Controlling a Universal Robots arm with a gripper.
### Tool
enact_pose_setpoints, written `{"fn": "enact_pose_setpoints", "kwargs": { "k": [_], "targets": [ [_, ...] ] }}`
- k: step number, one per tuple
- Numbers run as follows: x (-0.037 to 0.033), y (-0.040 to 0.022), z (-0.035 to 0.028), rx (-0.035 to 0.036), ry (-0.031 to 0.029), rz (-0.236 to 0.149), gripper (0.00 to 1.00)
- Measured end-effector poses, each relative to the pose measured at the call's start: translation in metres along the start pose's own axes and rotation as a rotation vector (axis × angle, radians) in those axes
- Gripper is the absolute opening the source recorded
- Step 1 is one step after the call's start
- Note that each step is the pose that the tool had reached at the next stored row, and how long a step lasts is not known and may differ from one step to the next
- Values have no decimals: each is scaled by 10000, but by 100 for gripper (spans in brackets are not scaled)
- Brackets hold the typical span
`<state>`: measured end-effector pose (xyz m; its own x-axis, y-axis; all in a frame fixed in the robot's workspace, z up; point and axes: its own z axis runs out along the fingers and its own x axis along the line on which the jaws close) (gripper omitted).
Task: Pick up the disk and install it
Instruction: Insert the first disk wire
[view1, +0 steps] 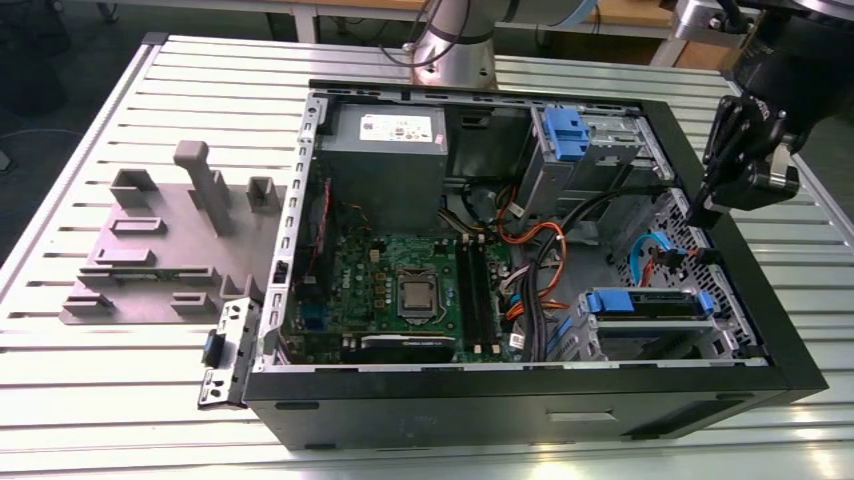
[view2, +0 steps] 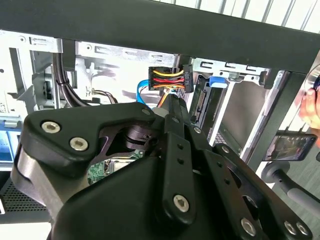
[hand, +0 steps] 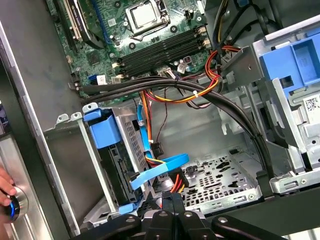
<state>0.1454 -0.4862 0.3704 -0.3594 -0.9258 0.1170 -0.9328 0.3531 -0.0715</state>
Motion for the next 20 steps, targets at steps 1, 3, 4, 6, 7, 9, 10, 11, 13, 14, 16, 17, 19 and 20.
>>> {"fn": "enact_pose_setpoints", "kwargs": {
  "k": [1, 3, 4, 6, 7, 9, 10, 11, 13, 14, 16, 17, 19, 20],
  "targets": [
    [0, 0, 0, 1, 0, -5, 11],
    [0, 0, 0, 2, -1, -11, 11],
    [0, 0, 0, 2, 0, -12, 11],
    [0, 0, 0, 2, -1, -13, 11],
    [0, 0, 0, 2, -1, -14, 11],
    [0, 0, 0, 2, -1, -16, 11],
    [0, 0, 0, 2, -1, -17, 11],
    [0, 0, 0, 2, -1, -17, 11],
    [2, -2, 0, 5, -2, -36, 11],
    [2, -3, 0, 11, -6, -86, 11],
    [1, -5, 1, 36, -20, -292, 11],
    [0, -6, 2, 50, -28, -411, 11],
    [0, -8, 4, 79, -46, -655, 11],
    [-1, -8, 5, 90, -54, -758, 11]
  ]
}}
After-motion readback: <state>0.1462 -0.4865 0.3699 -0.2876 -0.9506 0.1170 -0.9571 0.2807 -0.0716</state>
